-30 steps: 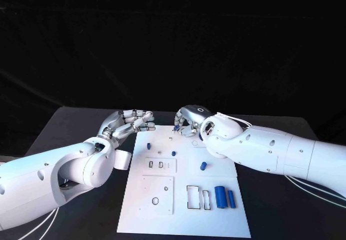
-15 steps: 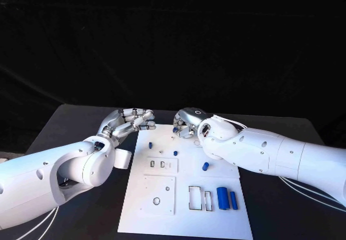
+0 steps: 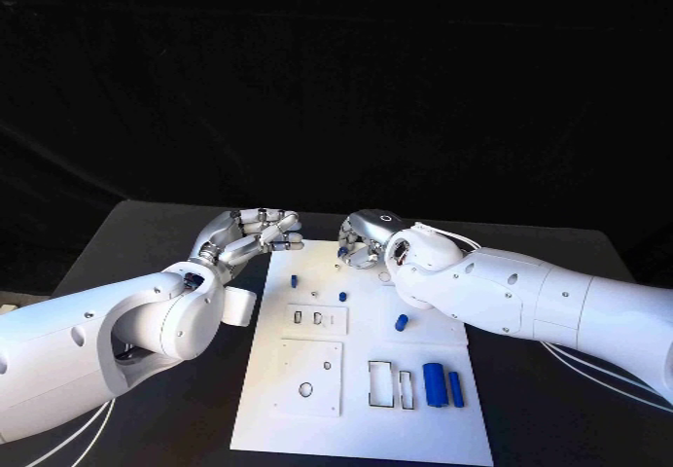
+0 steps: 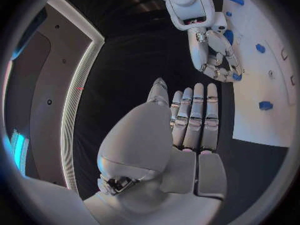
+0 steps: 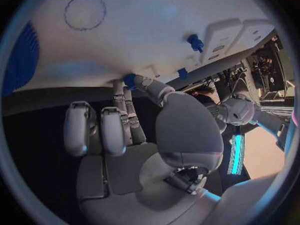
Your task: Assemble the parts on the task board
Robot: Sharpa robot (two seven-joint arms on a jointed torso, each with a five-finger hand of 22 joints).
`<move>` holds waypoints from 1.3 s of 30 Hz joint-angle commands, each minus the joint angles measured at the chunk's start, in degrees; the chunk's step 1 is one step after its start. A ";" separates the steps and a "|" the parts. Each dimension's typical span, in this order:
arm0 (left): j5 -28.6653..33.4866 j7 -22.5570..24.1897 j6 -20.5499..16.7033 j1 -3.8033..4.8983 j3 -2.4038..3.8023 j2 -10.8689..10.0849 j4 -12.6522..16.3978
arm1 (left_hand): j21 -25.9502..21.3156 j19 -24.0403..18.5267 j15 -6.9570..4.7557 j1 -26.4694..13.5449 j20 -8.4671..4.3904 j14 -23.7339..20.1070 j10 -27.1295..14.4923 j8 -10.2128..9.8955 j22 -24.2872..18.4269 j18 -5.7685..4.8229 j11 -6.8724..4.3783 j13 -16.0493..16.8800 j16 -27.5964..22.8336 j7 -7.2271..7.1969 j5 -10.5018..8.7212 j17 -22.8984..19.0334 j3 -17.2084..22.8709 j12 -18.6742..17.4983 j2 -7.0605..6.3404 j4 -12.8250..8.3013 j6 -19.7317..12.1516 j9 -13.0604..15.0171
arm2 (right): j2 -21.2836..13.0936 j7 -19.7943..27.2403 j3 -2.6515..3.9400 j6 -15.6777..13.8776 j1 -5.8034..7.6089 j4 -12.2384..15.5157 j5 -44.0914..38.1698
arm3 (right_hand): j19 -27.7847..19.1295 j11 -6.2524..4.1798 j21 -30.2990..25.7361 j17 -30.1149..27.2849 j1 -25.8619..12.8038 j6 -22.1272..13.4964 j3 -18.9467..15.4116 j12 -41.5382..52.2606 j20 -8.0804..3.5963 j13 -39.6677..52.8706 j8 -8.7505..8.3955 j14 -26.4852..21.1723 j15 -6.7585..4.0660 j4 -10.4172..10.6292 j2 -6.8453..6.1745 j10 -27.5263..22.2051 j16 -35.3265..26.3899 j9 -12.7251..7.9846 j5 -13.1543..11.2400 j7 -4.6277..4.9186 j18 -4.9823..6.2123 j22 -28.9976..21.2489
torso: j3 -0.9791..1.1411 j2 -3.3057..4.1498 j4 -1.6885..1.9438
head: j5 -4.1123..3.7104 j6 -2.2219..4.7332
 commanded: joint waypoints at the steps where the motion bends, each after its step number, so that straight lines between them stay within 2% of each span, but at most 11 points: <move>1: 0.10 0.27 0.72 0.17 0.05 -0.01 0.08 | -0.30 -0.02 0.08 0.49 0.32 -0.38 -0.31 -0.20 -0.05 1.00 0.27 0.02 -0.19 0.12 -0.21 0.05 -0.19 -0.27 0.11 -0.01 -0.39 0.05 | -0.24 0.40 -0.02 -0.96 -0.01 0.11 0.45 | -3.53 1.37 -3.11 -4.03 0.29 -3.71 -2.42 -0.15 1.10 -0.81 -2.55 -0.43 1.33 0.35 -2.68 -4.57 -2.11 -1.34 -1.30 1.62 1.37 -4.21 | 0.03 -0.04 -0.18 | 0.21 -0.01; 4: 0.10 0.24 0.74 0.19 0.05 -0.08 -0.08 | -0.30 -0.02 0.08 0.49 0.32 -0.38 -0.31 -0.20 -0.05 1.00 0.27 0.02 -0.19 0.12 -0.21 0.05 -0.19 -0.27 0.11 -0.01 -0.39 0.05 | -1.26 0.58 -0.03 -2.06 0.05 1.32 0.64 | -5.41 1.75 -5.06 -5.80 3.13 -6.50 -10.88 1.04 1.82 -1.35 -4.14 -1.61 1.82 1.18 -1.69 -8.05 -2.37 -2.37 -0.19 1.79 1.96 -6.17 | 0.09 -0.12 -0.24 | 0.25 0.00; 6: 0.10 0.24 0.73 0.20 0.05 -0.15 -0.17 | -0.30 -0.02 0.08 0.49 0.32 -0.38 -0.31 -0.20 -0.05 1.00 0.27 0.02 -0.19 0.12 -0.21 0.05 -0.19 -0.27 0.11 -0.01 -0.39 0.05 | -2.40 0.56 -0.02 -2.59 0.18 2.70 0.71 | -5.18 1.69 -5.02 -5.87 4.18 -6.53 -13.00 1.69 1.85 -1.30 -4.20 -1.61 1.79 1.47 -1.22 -8.02 -2.12 -2.61 0.27 1.76 1.94 -5.89 | 0.13 -0.21 -0.32 | 0.25 -0.02; 16: 0.16 0.34 0.64 0.21 0.04 -0.64 -0.82 | -0.33 -0.03 0.09 0.50 0.33 -0.41 -0.33 -0.23 -0.08 1.00 0.28 0.02 -0.25 0.15 -0.26 0.11 -0.27 -0.30 0.11 -0.01 -0.43 0.09 | -13.38 -0.76 0.42 -2.25 2.27 13.76 3.49 | -2.97 1.10 -3.38 -4.44 5.41 -4.24 -15.01 4.31 1.42 -0.57 -3.26 -0.75 1.29 2.03 -0.82 -5.31 -0.74 -2.81 1.36 1.30 1.37 -3.13 | 0.27 -0.89 -1.31 | 0.37 0.16; 21: 0.22 0.35 0.81 0.21 0.03 -0.54 -1.34 | -0.33 -0.03 0.09 0.50 0.33 -0.41 -0.33 -0.23 -0.08 1.00 0.28 0.02 -0.25 0.15 -0.26 0.11 -0.27 -0.30 0.11 -0.01 -0.43 0.09 | -19.16 -1.85 0.64 0.99 3.46 17.58 9.84 | 0.81 -0.77 -0.20 -0.97 4.94 -1.84 -11.87 8.25 0.12 1.70 -2.69 1.08 -0.27 2.21 -1.45 2.50 1.31 -2.94 2.05 0.04 0.34 1.58 | 0.45 -1.29 -1.85 | 0.17 0.02; 25: 0.24 0.38 0.97 0.20 0.03 -0.38 -1.65 | -0.37 -0.03 0.10 0.56 0.34 -0.44 -0.35 -0.25 -0.11 1.00 0.26 0.02 -0.29 0.16 -0.29 0.18 -0.31 -0.32 0.12 -0.03 -0.44 0.13 | -21.90 -2.72 0.70 3.71 3.90 18.35 13.67 | 2.39 -2.54 1.19 1.00 4.14 -2.57 -11.73 14.71 -1.40 6.90 -3.23 1.78 -1.83 2.26 -3.38 8.35 2.32 -2.79 1.56 -1.18 -0.17 3.78 | 0.60 -1.45 -2.14 | 0.05 -0.07; 27: 0.24 0.38 1.05 0.20 0.03 -0.32 -1.77 | -0.37 -0.03 0.10 0.56 0.34 -0.44 -0.35 -0.25 -0.11 1.00 0.26 0.02 -0.29 0.16 -0.29 0.18 -0.31 -0.32 0.12 -0.03 -0.44 0.13 | -22.65 -3.13 0.71 5.05 4.01 18.22 15.11 | 3.50 -3.08 2.15 4.91 4.17 -3.58 -14.03 24.74 -1.95 16.59 -3.35 2.68 -2.28 3.08 -3.32 6.21 4.18 -1.77 0.84 -1.57 -0.58 5.44 | 0.69 -1.47 -2.21 | 0.00 -0.15; 30: 0.25 0.37 1.17 0.20 0.02 -0.22 -1.96 | -0.37 -0.03 0.10 0.56 0.34 -0.44 -0.35 -0.25 -0.11 1.00 0.26 0.02 -0.29 0.16 -0.29 0.18 -0.31 -0.32 0.12 -0.03 -0.44 0.13 | -23.06 -3.46 0.70 6.71 4.01 17.61 16.76 | 4.79 -2.59 3.32 14.23 5.85 -4.82 -18.49 51.64 -1.63 42.54 -3.13 4.30 -1.64 5.54 -1.64 3.99 8.12 0.14 -0.25 -1.40 -0.98 7.58 | 0.81 -1.44 -2.24 | 0.03 -0.26; 31: 0.25 0.37 1.21 0.20 0.02 -0.18 -2.02 | -0.37 -0.03 0.10 0.56 0.34 -0.44 -0.35 -0.25 -0.11 1.00 0.26 0.02 -0.29 0.16 -0.29 0.18 -0.31 -0.32 0.12 -0.03 -0.44 0.13 | -23.01 -3.51 0.69 7.06 3.96 17.36 17.09 | 5.24 -2.36 3.73 17.10 6.15 -5.29 -19.98 59.24 -1.34 49.88 -3.12 4.84 -1.52 6.57 -1.93 5.87 9.14 0.71 -0.53 -0.98 -1.15 8.30 | 0.85 -1.44 -2.23 | 0.01 -0.29; 34: 0.26 0.37 1.31 0.19 0.02 -0.07 -2.18 | -0.37 -0.03 0.10 0.56 0.34 -0.44 -0.35 -0.25 -0.11 1.00 0.26 0.02 -0.29 0.16 -0.29 0.18 -0.31 -0.32 0.12 -0.03 -0.44 0.13 | -22.51 -3.47 0.63 7.66 3.68 16.62 17.66 | 6.22 -2.02 4.64 20.66 7.20 -5.69 -21.26 67.19 -1.03 57.67 -3.00 5.56 -1.20 8.08 -1.80 8.72 10.29 1.52 -0.48 -0.75 -1.47 9.76 | 0.85 -1.42 -2.16 | 0.00 -0.36; 39: 0.26 0.33 1.41 0.19 0.02 0.05 -2.44 | -0.37 -0.03 0.10 0.56 0.34 -0.44 -0.35 -0.25 -0.11 1.00 0.26 0.02 -0.29 0.16 -0.29 0.18 -0.31 -0.32 0.12 -0.03 -0.44 0.13 | -20.66 -3.03 0.47 7.95 2.73 14.85 18.09 | 7.19 -1.89 5.59 22.51 7.80 -5.80 -21.49 70.56 -0.88 61.04 -2.94 5.97 -1.04 8.85 -1.64 10.42 10.82 1.89 -0.38 -0.64 -1.82 11.13 | 0.86 -1.35 -2.06 | 0.10 -0.49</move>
